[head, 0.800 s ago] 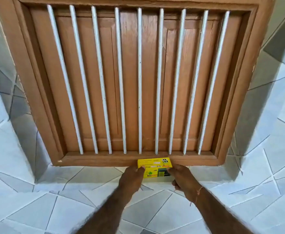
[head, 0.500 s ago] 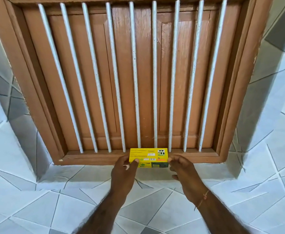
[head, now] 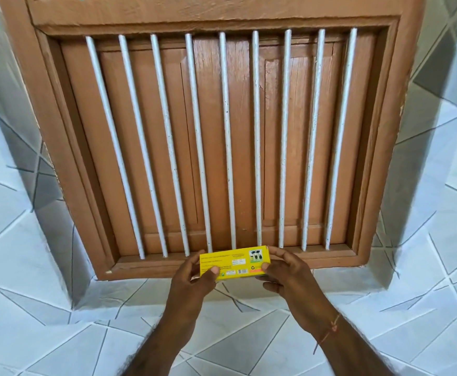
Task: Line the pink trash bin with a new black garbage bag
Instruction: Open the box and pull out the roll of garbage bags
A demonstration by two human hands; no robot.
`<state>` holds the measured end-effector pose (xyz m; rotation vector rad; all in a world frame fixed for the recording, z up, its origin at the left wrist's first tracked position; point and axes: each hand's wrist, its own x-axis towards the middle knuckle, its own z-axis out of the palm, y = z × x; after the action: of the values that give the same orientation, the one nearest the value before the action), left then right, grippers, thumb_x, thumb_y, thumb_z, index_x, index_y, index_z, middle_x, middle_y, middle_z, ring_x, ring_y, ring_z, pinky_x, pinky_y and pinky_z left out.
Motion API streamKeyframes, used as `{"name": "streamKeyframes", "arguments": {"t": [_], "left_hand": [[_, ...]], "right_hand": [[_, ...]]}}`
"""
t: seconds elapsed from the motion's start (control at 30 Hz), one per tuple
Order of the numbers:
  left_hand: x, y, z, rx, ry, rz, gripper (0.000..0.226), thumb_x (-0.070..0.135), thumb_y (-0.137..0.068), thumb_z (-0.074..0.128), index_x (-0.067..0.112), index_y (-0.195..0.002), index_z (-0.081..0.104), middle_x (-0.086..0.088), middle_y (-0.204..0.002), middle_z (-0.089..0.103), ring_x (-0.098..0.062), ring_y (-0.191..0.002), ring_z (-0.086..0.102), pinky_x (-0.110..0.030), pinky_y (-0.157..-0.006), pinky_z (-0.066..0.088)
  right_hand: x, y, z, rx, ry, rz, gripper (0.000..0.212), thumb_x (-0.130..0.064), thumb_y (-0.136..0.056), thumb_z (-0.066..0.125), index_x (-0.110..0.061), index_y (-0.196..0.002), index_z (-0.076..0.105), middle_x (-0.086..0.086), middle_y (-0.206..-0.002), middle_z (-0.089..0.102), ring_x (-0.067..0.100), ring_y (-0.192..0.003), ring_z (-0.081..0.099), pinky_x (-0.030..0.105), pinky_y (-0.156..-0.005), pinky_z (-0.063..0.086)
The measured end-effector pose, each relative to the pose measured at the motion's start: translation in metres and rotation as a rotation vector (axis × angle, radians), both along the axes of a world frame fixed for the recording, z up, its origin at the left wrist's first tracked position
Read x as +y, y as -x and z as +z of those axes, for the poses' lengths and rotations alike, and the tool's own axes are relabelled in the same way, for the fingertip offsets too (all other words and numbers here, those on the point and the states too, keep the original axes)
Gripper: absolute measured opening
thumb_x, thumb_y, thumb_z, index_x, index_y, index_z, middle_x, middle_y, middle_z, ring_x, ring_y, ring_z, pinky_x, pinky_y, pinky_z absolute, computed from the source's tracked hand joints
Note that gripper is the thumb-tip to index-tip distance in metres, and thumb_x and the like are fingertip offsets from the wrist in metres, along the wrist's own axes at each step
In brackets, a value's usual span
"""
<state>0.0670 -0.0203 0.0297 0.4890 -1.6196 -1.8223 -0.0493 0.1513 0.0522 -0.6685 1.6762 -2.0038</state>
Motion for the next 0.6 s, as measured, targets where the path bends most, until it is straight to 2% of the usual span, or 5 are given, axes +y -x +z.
{"name": "streamKeyframes", "arguments": {"t": [0.23, 0.33, 0.4, 0.47, 0.6], "left_hand": [[-0.007, -0.005, 0.008, -0.018, 0.021, -0.007, 0.06, 0.032, -0.066, 0.077, 0.029, -0.124, 0.059, 0.002, -0.11, 0.072, -0.023, -0.11, 0.064, -0.045, -0.095, 0.053], [-0.01, -0.006, 0.011, -0.015, 0.032, 0.01, 0.061, 0.03, -0.069, 0.078, 0.026, -0.127, 0.059, 0.001, -0.111, 0.072, -0.023, -0.11, 0.064, -0.045, -0.095, 0.052], [-0.012, -0.007, 0.013, 0.004, -0.011, 0.01, 0.05, 0.018, -0.08, 0.074, 0.019, -0.128, 0.058, -0.005, -0.112, 0.072, -0.025, -0.107, 0.066, -0.041, -0.091, 0.054], [-0.012, -0.007, 0.016, 0.031, -0.053, 0.005, 0.04, 0.009, -0.086, 0.066, 0.014, -0.125, 0.059, -0.009, -0.113, 0.071, -0.025, -0.103, 0.067, -0.036, -0.085, 0.056], [-0.015, -0.008, 0.02, 0.006, -0.019, 0.029, 0.052, 0.014, -0.082, 0.071, 0.018, -0.132, 0.055, -0.007, -0.114, 0.071, -0.027, -0.108, 0.065, -0.041, -0.091, 0.055]], "right_hand": [[-0.007, -0.005, 0.004, 0.036, 0.02, 0.001, 0.035, -0.019, -0.093, 0.057, -0.022, -0.128, 0.06, 0.002, -0.11, 0.075, 0.022, -0.102, 0.07, 0.046, -0.092, 0.054], [-0.013, -0.008, 0.007, 0.02, 0.074, -0.032, 0.025, -0.018, -0.096, 0.051, -0.024, -0.115, 0.066, 0.003, -0.103, 0.076, 0.023, -0.096, 0.07, 0.047, -0.087, 0.054], [-0.016, -0.005, 0.007, -0.145, 0.175, -0.066, 0.025, -0.021, -0.099, 0.044, -0.018, -0.105, 0.068, 0.007, -0.092, 0.077, 0.028, -0.086, 0.07, 0.045, -0.078, 0.053], [-0.018, 0.0, 0.005, -0.325, 0.243, -0.071, 0.03, -0.022, -0.099, 0.039, -0.009, -0.109, 0.064, 0.015, -0.09, 0.075, 0.034, -0.082, 0.068, 0.042, -0.073, 0.052], [-0.02, 0.003, 0.004, -0.365, 0.208, -0.084, 0.027, -0.025, -0.1, 0.039, -0.014, -0.102, 0.064, 0.012, -0.087, 0.076, 0.029, -0.078, 0.07, 0.041, -0.075, 0.053]]}}
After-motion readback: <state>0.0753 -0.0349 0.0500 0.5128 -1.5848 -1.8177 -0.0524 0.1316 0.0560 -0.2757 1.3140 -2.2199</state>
